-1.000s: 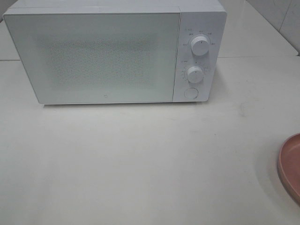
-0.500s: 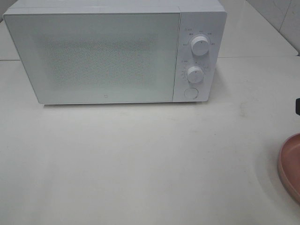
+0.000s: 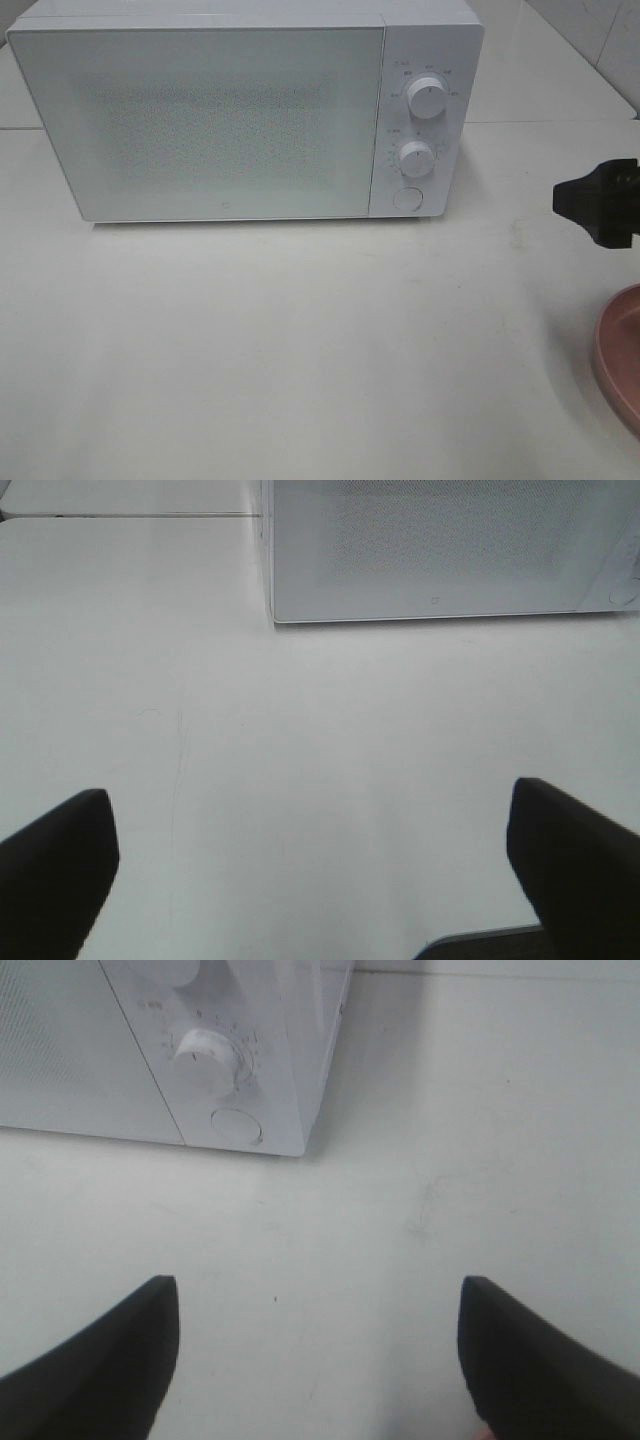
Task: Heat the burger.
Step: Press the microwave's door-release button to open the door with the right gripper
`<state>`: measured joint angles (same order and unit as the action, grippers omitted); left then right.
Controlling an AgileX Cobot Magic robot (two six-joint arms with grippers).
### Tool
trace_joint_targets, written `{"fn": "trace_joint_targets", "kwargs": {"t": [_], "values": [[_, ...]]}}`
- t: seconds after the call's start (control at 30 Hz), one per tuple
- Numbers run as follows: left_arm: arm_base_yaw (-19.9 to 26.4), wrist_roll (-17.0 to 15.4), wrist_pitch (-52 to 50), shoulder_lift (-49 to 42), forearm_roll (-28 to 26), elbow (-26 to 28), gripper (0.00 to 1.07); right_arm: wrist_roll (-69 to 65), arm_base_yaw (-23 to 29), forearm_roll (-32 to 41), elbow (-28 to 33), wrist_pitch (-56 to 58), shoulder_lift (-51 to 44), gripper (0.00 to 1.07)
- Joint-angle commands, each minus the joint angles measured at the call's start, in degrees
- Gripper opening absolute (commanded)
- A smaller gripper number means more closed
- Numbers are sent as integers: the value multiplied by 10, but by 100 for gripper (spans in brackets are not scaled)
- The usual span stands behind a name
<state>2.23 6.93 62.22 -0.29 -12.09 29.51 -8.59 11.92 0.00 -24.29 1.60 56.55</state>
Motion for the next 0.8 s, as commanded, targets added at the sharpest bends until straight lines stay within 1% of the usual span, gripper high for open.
{"fn": "trace_joint_targets", "kwargs": {"t": [0.03, 0.1, 0.13, 0.17, 0.23, 0.3, 0.33, 0.37, 0.4, 0.43, 0.47, 0.5, 0.57, 0.6, 0.67, 0.7, 0.73, 0.77, 0.8], "values": [[-2, -2, -8, -9, -1, 1, 98, -2, -1, 0, 13, -70, 24, 75], [-2, -2, -8, -9, -1, 1, 98, 1, -1, 0, 30, -147, 52, 75], [-2, -2, -8, -9, -1, 1, 98, 1, -1, 0, 30, -147, 52, 75], [-2, -2, -8, -9, -1, 1, 98, 6, -1, 0, 39, -186, 73, 75], [-2, -2, -8, -9, -1, 1, 98, 8, -1, 0, 42, -201, 80, 75], [-2, -2, -8, -9, -1, 1, 98, 28, -1, 0, 54, -262, 108, 75], [-2, -2, -8, -9, -1, 1, 98, 28, -1, 0, 54, -262, 108, 75], [-2, -2, -8, -9, -1, 1, 98, 40, -1, 6, 65, -311, 127, 75], [-2, -2, -8, -9, -1, 1, 98, 40, -1, 6, 65, -311, 127, 75], [-2, -2, -8, -9, -1, 1, 98, 57, 8, 24, 78, -359, 147, 75], [-2, -2, -8, -9, -1, 1, 98, 76, 17, 40, 84, -384, 158, 75], [-2, -2, -8, -9, -1, 1, 98, 76, 17, 40, 84, -384, 158, 75], [-2, -2, -8, -9, -1, 1, 98, 135, 52, 91, 95, -439, 191, 75], [-2, -2, -8, -9, -1, 1, 98, 135, 52, 91, 95, -439, 191, 75], [-2, -2, -8, -9, -1, 1, 98, 178, 113, 179, 96, -490, 237, 75], [-2, -2, -8, -9, -1, 1, 98, 178, 113, 179, 96, -490, 237, 75], [-2, -2, -8, -9, -1, 1, 98, 184, 130, 198, 96, -506, 249, 75], [-2, -2, -8, -9, -1, 1, 98, 184, 130, 198, 96, -506, 249, 75], [-2, -2, -8, -9, -1, 1, 98, 197, 162, 236, 96, -539, 270, 75]]}}
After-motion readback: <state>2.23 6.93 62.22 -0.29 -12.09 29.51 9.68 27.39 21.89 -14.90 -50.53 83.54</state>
